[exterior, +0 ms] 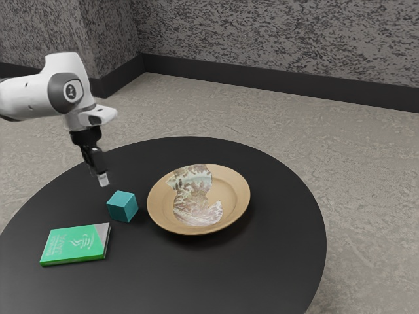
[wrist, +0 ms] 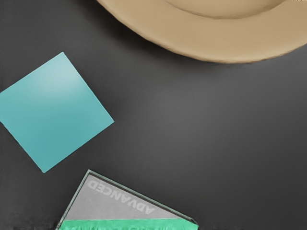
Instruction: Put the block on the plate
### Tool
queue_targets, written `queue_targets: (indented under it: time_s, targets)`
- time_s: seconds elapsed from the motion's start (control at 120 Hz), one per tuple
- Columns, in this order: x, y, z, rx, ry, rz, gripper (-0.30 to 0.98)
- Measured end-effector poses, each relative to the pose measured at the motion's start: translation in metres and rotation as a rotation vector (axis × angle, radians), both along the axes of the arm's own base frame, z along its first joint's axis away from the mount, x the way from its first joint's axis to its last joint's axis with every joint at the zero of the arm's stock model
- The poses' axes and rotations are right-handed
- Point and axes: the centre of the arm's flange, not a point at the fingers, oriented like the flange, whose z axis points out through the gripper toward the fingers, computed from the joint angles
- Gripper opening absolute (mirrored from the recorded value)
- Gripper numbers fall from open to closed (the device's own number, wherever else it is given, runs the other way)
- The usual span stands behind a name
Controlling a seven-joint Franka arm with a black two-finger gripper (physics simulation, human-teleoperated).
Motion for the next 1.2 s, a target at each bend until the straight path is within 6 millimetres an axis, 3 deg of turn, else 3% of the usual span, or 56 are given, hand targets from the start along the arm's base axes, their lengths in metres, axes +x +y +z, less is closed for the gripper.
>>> queue_targets:
  time_s: [0.125, 0.375, 0.542, 0.8, 1.067, 1.2]
  targets:
    - [-0.003, 0.012, -0.007, 0.007, 0.015, 0.069, 0.69]
    - [0.004, -0.013, -0.04, 0.03, 0.055, 0.149, 0.69]
    - [0.005, -0.019, -0.045, 0.037, 0.052, 0.222, 0.69]
    - [-0.007, 0.015, -0.047, 0.046, 0.054, 0.357, 0.69]
    - [0.017, 0.034, -0.055, 0.085, 0.051, 0.413, 0.69]
    - [0.02, 0.028, -0.062, 0.093, 0.056, 0.414, 0.69]
